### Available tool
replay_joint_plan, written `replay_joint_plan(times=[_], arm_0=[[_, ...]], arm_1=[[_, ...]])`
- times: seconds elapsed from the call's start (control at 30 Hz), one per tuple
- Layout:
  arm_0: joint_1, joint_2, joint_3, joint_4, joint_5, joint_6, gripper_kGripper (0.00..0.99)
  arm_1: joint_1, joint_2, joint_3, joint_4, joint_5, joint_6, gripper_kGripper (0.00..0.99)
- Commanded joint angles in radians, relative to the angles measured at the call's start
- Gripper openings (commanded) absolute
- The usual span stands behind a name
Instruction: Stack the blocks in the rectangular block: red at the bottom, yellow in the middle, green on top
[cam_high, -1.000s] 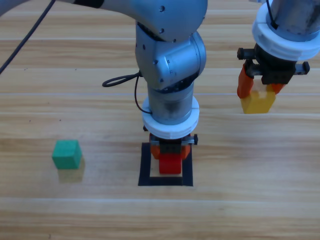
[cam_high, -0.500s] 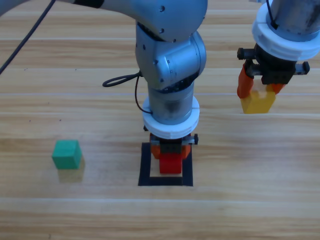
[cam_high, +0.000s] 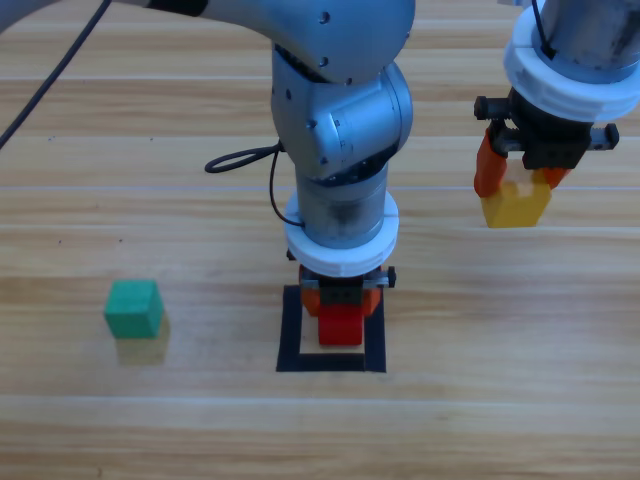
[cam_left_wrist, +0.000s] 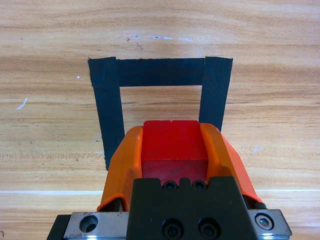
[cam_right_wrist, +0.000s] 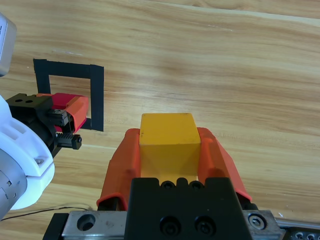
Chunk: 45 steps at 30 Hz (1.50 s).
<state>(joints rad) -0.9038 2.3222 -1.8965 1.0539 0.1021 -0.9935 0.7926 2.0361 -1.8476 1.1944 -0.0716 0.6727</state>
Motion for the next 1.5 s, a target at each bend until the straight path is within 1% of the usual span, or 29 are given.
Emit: replay_joint_plan(times=[0.03, 1.37, 1.43, 1.47, 1.5], arm_0=[[-0.018, 0.04, 0.033, -0.011, 0.014, 0.004, 0.026], [-0.018, 0.06, 0.034, -0.023, 0.021, 0.0, 0.028], [-0.018, 0.06, 0.033, -0.025, 0.021, 0.0, 0.074], [-0.018, 0.062, 0.03, -0.025, 0.022, 0.0, 0.135], [-0.018, 0.062, 0.025, -0.025, 0.021, 0.0, 0.348]], arm_1=[[0.017, 0.035, 0.002, 0.002, -0.011, -0.005, 0.005], [0.017, 0.042, -0.01, 0.002, -0.01, -0.01, 0.005], [0.017, 0.042, -0.012, 0.002, -0.01, -0.01, 0.005], [0.017, 0.042, -0.01, 0.002, -0.008, -0.01, 0.005], [0.017, 0.042, -0.012, 0.002, -0.008, -0.012, 0.005]])
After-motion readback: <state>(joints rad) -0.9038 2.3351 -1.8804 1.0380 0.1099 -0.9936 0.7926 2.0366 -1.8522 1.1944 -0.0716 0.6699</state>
